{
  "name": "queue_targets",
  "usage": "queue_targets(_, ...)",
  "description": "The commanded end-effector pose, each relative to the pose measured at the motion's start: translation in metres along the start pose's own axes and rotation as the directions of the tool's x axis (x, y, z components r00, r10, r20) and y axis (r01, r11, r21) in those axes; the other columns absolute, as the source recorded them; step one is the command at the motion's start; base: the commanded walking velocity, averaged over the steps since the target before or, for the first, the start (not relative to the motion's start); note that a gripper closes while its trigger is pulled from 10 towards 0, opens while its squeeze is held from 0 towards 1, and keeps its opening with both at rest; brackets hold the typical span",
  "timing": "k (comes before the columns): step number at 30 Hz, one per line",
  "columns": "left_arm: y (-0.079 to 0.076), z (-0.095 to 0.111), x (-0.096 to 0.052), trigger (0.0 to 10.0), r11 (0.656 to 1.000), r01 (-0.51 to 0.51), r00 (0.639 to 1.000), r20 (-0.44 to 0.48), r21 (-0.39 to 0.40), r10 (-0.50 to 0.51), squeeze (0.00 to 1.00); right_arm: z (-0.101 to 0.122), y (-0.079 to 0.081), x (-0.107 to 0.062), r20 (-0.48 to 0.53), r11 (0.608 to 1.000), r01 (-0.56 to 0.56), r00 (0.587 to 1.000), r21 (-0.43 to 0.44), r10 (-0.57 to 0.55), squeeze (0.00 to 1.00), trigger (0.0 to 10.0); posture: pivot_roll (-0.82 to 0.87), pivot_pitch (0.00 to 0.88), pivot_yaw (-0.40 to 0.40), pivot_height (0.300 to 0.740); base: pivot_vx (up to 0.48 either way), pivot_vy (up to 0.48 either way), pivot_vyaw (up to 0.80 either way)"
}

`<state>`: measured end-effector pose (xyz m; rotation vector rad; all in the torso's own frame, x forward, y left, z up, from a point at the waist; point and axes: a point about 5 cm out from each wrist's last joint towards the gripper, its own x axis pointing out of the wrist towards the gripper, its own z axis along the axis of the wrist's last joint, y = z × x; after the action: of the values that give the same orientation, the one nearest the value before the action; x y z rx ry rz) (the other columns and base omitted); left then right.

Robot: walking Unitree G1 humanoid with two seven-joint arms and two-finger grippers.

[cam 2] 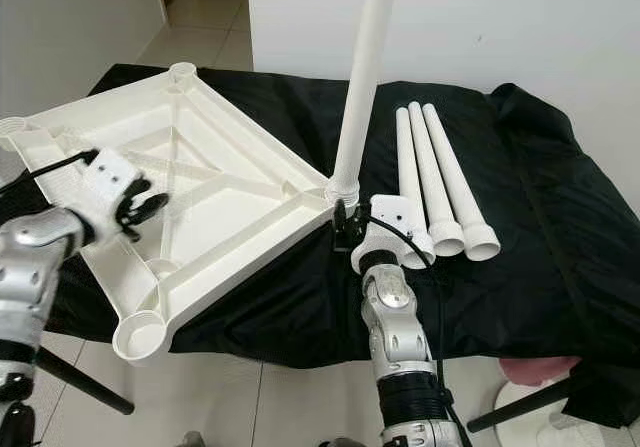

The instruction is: Building children table

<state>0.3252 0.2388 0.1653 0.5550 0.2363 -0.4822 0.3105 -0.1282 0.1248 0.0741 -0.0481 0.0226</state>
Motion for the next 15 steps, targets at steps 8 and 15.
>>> queue_targets(8,-0.018,-0.025,-0.011,10.0,0.99,0.113,0.988,-0.112,0.085,-0.103,0.0,-0.01,0.002,0.009,-0.1,1.0,-0.02,0.995,-0.005,0.019,0.0,10.0,0.04,0.0,-0.038,0.74,0.0,0.0,0.0)
queue_targets(15,-0.032,-0.019,-0.005,10.0,0.979,0.162,0.983,-0.103,0.124,-0.15,0.0,-0.022,0.006,0.011,-0.178,1.0,-0.025,0.984,0.013,0.027,0.0,10.0,0.04,0.0,-0.039,0.74,0.0,0.0,0.0)
